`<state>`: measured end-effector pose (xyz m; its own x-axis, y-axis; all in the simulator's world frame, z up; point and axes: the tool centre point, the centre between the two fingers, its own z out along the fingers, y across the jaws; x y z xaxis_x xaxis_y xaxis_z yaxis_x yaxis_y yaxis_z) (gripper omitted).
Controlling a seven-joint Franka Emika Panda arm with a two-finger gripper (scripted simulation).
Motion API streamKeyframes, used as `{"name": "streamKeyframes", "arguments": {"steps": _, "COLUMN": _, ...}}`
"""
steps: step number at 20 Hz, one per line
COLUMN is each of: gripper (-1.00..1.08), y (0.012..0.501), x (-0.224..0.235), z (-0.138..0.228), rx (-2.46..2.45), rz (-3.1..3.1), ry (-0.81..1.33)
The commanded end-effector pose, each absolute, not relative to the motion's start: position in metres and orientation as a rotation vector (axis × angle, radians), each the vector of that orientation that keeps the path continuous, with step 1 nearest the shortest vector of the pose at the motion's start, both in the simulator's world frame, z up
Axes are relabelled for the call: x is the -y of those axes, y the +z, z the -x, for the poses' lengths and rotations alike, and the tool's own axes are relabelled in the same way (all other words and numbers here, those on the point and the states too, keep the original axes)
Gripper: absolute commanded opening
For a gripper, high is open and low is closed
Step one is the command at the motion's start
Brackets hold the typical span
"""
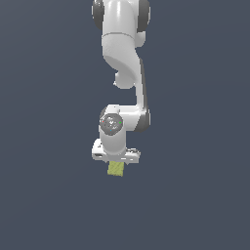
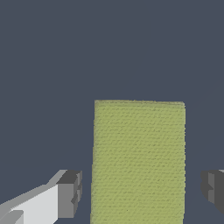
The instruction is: Pick up the object and move it to a goal position.
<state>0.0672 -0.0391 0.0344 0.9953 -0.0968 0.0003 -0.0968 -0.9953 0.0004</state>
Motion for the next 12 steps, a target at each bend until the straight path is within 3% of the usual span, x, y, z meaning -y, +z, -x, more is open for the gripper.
{"name": "streamKeyframes", "arguments": {"steps": 1, "gripper": 1.00, "y": 0.021, "x": 0.039, "z": -0.067, "rx": 0.153, "rz": -3.138, "ry": 0.000}}
{"name": "streamKeyframes", "arguments": {"steps": 8, "gripper": 1.00, "y": 0.010, "x": 0.039, "z": -0.068, "rx": 0.153, "rz": -3.138, "ry": 0.000}}
{"name": "streamKeyframes", "arguments": {"steps": 9, "gripper": -1.00, "y": 0.010, "x": 0.039, "z": -0.068, "rx": 0.153, "rz": -3.138, "ry": 0.000}}
{"name": "streamKeyframes", "arguments": {"steps": 12, "gripper": -1.00, "y": 0.010, "x": 0.039, "z": -0.068, "rx": 0.153, "rz": -3.138, "ry": 0.000}}
